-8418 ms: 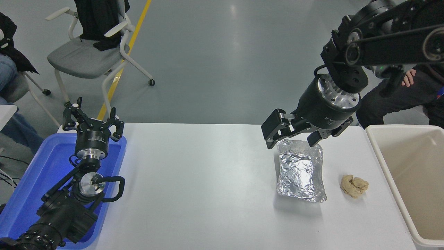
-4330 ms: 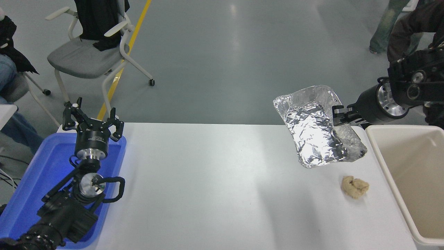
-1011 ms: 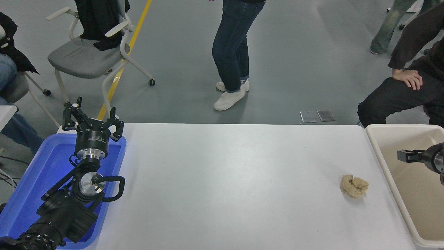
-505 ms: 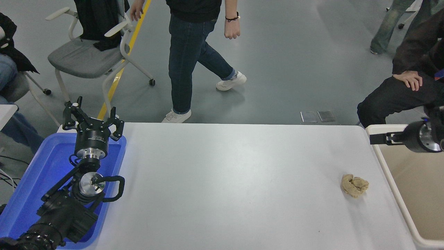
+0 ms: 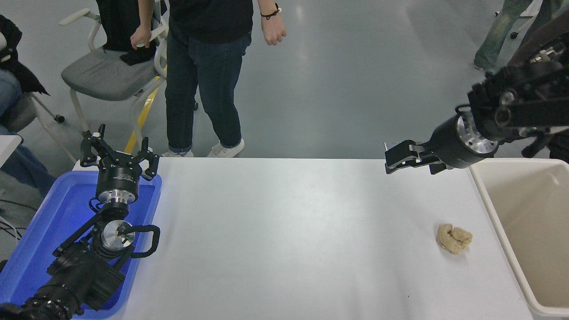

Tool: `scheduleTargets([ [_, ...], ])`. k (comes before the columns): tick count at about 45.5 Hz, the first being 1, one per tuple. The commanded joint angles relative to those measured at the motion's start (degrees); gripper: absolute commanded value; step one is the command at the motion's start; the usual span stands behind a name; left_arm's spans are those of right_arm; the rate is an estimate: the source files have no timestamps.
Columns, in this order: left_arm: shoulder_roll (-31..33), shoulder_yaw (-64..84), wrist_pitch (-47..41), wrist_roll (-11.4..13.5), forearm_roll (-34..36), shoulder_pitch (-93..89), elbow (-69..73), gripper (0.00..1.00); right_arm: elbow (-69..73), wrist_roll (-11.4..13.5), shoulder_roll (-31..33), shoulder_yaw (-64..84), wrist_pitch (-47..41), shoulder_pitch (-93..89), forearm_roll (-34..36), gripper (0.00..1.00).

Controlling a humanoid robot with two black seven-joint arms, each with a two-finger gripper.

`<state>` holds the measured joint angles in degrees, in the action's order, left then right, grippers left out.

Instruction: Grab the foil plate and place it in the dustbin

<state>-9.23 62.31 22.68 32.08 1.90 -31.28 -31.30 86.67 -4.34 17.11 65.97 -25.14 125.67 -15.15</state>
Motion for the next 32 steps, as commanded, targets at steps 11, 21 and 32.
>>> scheduleTargets([
  [11,0.0,0.0,0.0,0.0,-0.1,0.0,0.0,0.99,2.7,0.2,-5.8,4.3,-6.7,9.3,0.2,1.0],
  [21,0.0,0.0,0.0,0.1,-0.1,0.1,0.0,0.99,2.5,0.1,-5.8,7.5,-10.1,9.2,1.2,1.0],
  [32,0.0,0.0,0.0,0.1,-0.1,0.1,0.0,0.99,1.8,-0.6,-5.3,7.2,-10.7,9.2,1.4,1.0],
])
